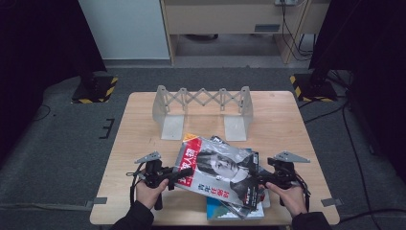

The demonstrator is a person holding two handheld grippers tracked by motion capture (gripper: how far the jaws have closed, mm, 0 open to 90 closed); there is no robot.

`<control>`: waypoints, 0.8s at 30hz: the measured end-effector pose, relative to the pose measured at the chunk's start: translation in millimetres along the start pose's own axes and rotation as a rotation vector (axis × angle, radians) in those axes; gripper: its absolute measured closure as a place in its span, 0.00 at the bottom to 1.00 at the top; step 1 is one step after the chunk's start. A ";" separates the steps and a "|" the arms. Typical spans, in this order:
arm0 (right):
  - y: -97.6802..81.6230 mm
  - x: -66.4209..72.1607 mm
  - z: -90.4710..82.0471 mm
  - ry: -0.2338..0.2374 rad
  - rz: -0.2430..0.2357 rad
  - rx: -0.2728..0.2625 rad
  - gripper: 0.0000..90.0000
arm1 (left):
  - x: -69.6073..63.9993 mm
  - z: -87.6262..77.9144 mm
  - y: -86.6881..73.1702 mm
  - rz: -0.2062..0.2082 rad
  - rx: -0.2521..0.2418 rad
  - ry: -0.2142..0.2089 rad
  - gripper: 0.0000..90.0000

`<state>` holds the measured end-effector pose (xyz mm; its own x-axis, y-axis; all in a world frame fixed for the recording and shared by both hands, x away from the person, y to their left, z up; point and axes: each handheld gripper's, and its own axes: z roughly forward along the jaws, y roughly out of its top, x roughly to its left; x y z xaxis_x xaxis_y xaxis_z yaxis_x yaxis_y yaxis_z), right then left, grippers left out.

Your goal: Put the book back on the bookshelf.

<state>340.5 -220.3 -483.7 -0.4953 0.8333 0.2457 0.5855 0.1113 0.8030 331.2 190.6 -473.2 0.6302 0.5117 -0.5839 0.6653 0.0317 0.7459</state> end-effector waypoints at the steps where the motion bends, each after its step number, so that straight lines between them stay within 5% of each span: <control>1: 0.1 -6.7 -2.9 -0.025 0.003 0.000 0.08 | -1.6 -0.1 2.6 -0.008 0.011 0.004 0.71; 14: -5.3 -48.7 -15.9 -0.156 0.019 0.028 0.08 | -4.2 0.7 11.1 -0.029 -0.008 0.006 0.76; 24: -14.5 -75.0 -23.0 -0.279 0.017 0.072 0.08 | -22.3 5.2 41.5 -0.042 -0.063 -0.010 0.87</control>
<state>354.4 -296.9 -501.2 -0.2951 0.9510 0.0918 0.6415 0.1260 0.7567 346.9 176.1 -430.9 0.6062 0.5002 -0.6183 0.6651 0.1076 0.7390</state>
